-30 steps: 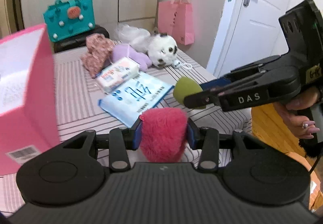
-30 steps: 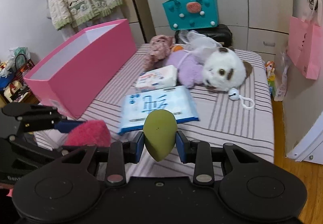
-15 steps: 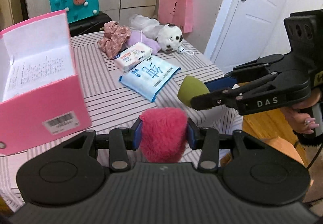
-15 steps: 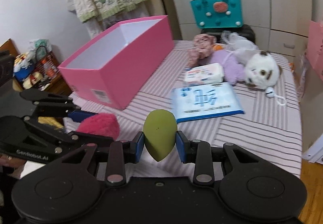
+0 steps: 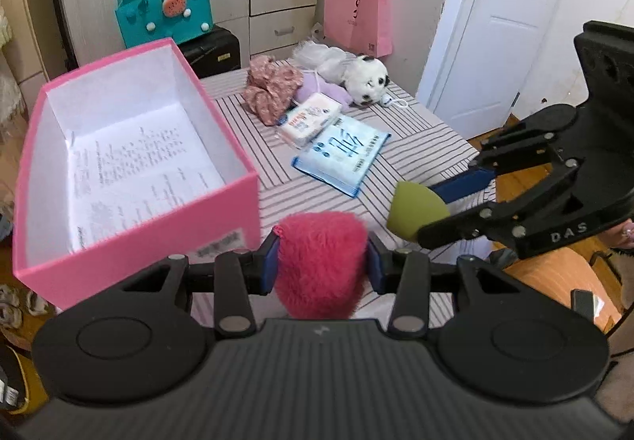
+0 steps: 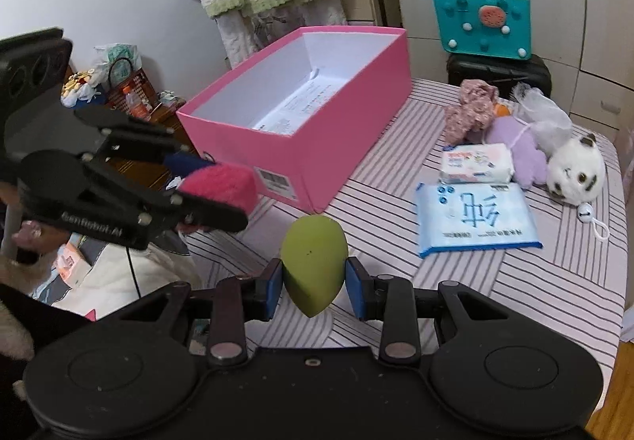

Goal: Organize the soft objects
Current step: 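Carry the pom-pom and sponge with both tools over the pink box, then lower both items into the box and open both tools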

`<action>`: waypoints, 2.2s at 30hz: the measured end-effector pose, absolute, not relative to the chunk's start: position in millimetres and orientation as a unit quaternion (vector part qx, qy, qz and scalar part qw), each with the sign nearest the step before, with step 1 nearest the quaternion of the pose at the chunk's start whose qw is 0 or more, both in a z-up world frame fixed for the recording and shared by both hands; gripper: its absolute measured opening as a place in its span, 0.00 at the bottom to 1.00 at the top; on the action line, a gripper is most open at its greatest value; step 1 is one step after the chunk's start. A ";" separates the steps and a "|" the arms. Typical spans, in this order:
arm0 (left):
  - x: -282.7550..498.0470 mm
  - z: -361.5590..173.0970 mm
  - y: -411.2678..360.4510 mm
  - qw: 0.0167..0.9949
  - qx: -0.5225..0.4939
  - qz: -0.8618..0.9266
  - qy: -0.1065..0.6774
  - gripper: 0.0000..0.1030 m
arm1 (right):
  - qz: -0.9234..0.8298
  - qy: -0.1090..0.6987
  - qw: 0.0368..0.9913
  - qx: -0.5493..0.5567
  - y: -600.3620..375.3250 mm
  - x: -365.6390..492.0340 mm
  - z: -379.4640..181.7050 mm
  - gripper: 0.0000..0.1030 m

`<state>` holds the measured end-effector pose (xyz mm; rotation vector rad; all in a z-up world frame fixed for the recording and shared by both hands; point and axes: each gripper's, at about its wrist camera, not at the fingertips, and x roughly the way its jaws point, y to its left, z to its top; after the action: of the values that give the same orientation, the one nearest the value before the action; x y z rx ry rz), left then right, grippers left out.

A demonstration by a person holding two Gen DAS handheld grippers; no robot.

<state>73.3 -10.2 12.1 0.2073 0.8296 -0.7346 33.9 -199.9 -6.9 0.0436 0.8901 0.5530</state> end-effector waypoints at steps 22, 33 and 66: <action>191.7 42.3 40.9 0.868 0.059 -0.328 0.368 0.41 | 0.274 0.334 0.897 -0.089 -147.2 120.8 37.4 0.38; 300.4 20.3 37.1 0.872 0.033 -0.237 0.427 0.41 | 0.282 0.313 0.887 -0.191 -92.7 215.6 28.7 0.38; 400.4 -51.2 37.4 0.852 -0.039 -0.111 0.510 0.43 | 0.289 0.400 0.764 -0.414 -35.4 333.8 -42.7 0.39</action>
<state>400.4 37.4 -51.2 -0.0816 1.0739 -0.2335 333.8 -35.4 -42.7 -0.9003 0.8702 0.6292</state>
